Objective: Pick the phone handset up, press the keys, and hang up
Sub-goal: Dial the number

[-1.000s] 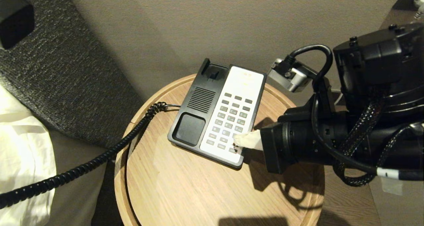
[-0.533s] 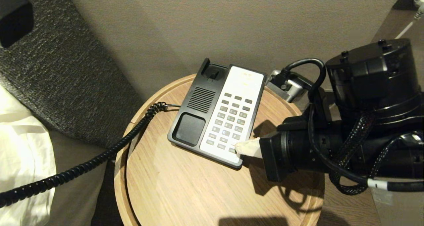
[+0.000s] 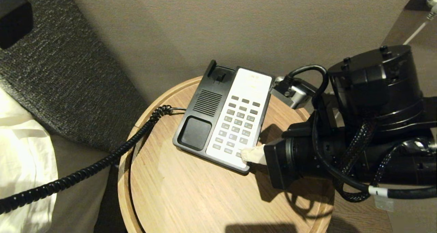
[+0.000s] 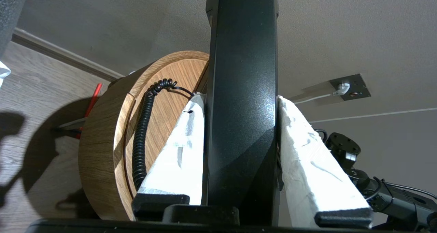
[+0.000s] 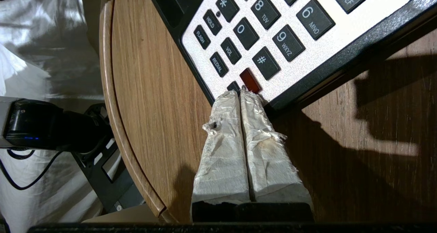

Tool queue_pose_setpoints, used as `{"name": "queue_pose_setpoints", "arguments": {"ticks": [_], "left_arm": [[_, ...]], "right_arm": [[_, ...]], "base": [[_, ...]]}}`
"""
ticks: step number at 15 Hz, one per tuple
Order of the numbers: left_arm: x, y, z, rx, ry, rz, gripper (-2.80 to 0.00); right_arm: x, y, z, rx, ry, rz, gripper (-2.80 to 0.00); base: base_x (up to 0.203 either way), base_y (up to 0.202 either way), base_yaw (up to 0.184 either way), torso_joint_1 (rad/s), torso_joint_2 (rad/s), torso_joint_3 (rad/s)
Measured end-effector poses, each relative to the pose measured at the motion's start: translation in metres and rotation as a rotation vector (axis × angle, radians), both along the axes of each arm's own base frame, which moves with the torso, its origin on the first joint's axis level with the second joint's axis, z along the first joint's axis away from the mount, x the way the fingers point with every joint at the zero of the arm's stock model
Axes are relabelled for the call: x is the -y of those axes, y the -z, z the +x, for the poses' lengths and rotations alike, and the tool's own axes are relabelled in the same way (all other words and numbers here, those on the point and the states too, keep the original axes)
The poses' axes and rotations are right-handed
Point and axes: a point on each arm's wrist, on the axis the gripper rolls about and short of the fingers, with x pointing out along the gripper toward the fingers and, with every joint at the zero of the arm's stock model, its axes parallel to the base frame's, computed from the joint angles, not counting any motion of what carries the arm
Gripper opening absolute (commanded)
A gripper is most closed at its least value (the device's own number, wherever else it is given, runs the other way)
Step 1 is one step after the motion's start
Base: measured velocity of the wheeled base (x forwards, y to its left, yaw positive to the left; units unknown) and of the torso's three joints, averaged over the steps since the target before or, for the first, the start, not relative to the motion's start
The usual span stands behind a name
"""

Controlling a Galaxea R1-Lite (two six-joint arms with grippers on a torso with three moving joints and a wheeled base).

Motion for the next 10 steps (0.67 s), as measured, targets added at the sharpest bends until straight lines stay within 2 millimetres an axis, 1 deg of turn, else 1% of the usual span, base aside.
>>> {"name": "queue_pose_setpoints", "arguments": {"ticks": [10], "left_arm": [[-0.0010,0.0005,-0.0010,0.003,0.000,-0.003,-2.80]], "right_arm": [[-0.0049,0.0070,0.0040,-0.008,0.004,-0.022,-2.80]], "base": [[0.000,0.000,0.000,0.000,0.00,0.000]]}}
